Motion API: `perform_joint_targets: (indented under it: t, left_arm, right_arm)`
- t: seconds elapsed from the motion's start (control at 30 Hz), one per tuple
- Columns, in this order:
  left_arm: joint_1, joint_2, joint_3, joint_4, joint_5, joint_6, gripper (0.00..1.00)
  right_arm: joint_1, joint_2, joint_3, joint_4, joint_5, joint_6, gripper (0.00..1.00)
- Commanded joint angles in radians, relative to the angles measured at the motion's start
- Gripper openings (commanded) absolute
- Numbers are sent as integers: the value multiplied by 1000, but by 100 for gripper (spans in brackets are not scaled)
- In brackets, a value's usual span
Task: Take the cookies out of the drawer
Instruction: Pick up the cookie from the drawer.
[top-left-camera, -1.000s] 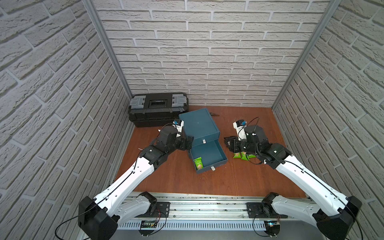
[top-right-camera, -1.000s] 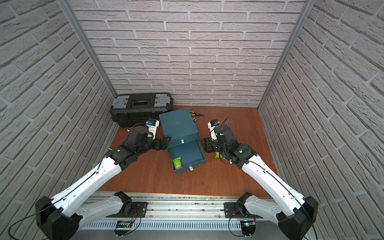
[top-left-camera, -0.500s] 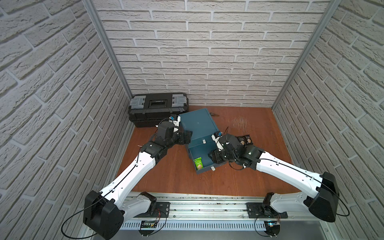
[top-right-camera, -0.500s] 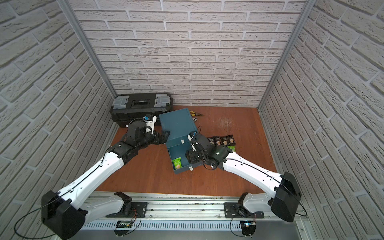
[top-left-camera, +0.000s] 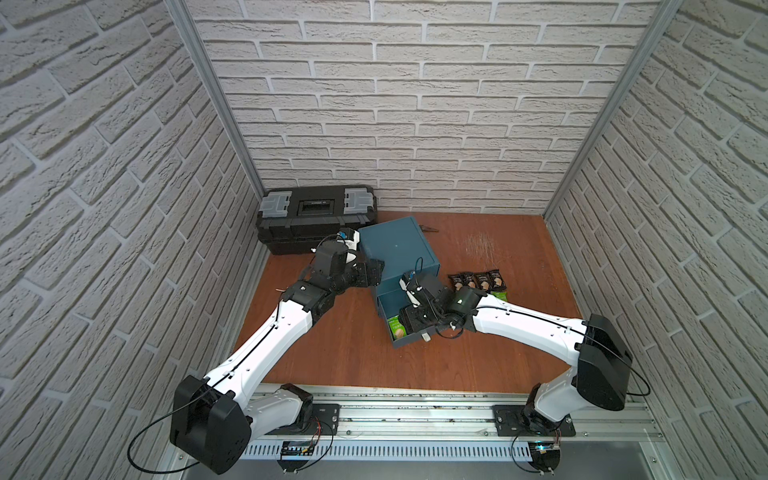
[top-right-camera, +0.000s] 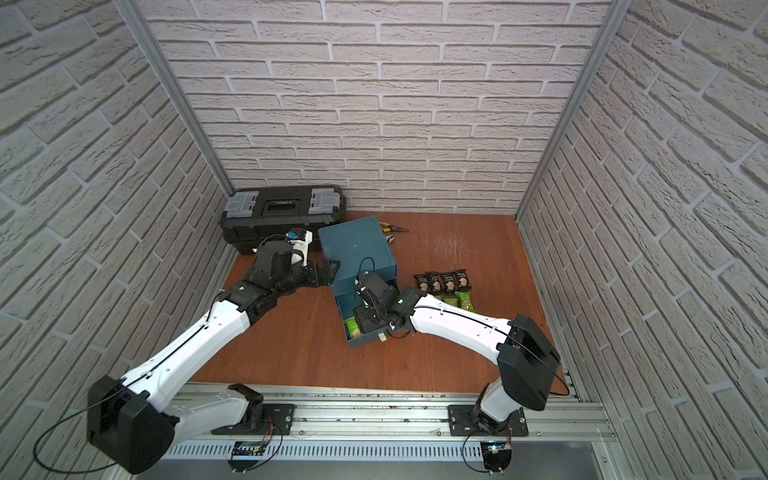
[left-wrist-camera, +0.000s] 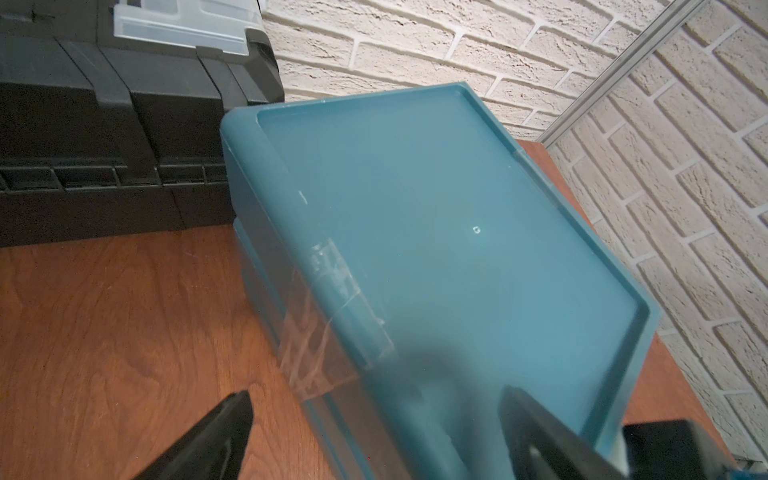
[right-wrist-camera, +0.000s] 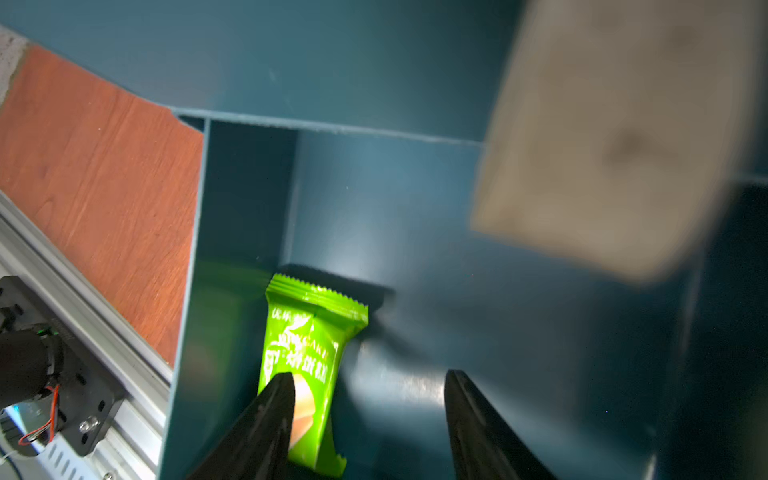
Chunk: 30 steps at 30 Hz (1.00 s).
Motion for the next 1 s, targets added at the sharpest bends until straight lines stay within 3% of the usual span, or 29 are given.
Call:
perform_joint_targets:
  t: [0.0, 0.5, 0.97]
  left_arm:
    - [8, 6, 26, 48, 27, -2, 98]
    - [8, 20, 22, 61, 36, -4, 98]
    - [9, -29, 14, 25, 12, 10, 98]
  right_arm:
    - [7, 27, 24, 15, -2, -16, 62]
    - [34, 102, 5, 59, -19, 19, 53]
    - [37, 73, 8, 55, 19, 31, 12]
